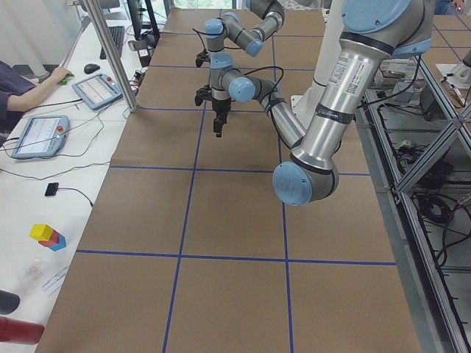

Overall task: Assemble PPR valve and pipe with both arms
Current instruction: 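Lower the chrome fitting onto the valve top and press it down, then open the right gripper and release the joined fitting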

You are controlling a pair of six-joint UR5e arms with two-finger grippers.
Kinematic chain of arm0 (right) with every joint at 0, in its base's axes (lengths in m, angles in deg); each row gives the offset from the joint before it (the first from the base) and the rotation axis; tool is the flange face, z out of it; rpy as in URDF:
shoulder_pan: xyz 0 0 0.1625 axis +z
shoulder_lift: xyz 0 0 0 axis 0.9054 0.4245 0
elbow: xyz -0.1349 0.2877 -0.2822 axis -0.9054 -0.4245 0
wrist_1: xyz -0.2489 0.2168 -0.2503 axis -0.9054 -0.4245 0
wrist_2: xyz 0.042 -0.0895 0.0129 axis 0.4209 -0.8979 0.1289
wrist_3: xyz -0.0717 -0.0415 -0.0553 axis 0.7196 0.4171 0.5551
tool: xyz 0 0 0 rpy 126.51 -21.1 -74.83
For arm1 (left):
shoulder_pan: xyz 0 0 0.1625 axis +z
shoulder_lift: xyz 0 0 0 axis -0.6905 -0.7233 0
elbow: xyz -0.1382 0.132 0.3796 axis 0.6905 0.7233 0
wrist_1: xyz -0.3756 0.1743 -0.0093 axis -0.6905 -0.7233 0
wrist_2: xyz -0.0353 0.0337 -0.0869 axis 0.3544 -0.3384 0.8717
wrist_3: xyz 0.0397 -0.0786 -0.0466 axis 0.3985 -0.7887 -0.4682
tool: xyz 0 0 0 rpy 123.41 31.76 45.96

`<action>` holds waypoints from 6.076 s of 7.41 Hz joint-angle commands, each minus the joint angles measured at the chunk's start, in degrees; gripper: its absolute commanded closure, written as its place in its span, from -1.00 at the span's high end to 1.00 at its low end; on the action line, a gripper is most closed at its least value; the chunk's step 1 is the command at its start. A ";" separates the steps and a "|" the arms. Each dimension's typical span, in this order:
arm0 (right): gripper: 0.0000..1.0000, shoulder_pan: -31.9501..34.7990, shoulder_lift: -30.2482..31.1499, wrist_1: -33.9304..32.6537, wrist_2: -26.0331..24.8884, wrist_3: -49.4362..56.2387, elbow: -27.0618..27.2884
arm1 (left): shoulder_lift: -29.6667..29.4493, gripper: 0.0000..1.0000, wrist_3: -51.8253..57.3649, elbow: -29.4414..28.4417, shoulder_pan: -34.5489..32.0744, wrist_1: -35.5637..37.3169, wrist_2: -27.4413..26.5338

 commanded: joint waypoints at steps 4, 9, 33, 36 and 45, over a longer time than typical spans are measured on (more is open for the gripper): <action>-1.00 0.00 0.13 0.00 0.20 0.00 0.13 | 0.00 0.99 0.00 -0.18 0.00 0.00 0.00; -1.00 -0.26 0.13 0.00 0.20 -0.09 0.22 | 0.00 0.99 0.00 -0.27 0.00 0.00 0.00; -1.00 -1.31 1.19 0.26 0.29 0.79 0.40 | 0.00 0.99 -0.09 -1.06 0.00 -0.18 -0.09; -1.00 -1.31 1.36 0.26 0.29 1.05 0.31 | 0.00 0.99 -0.09 -1.14 0.00 -0.18 -0.09; 0.21 -1.31 2.94 5.10 0.37 0.44 0.40 | 0.00 0.99 0.00 -1.32 0.00 -0.26 -0.09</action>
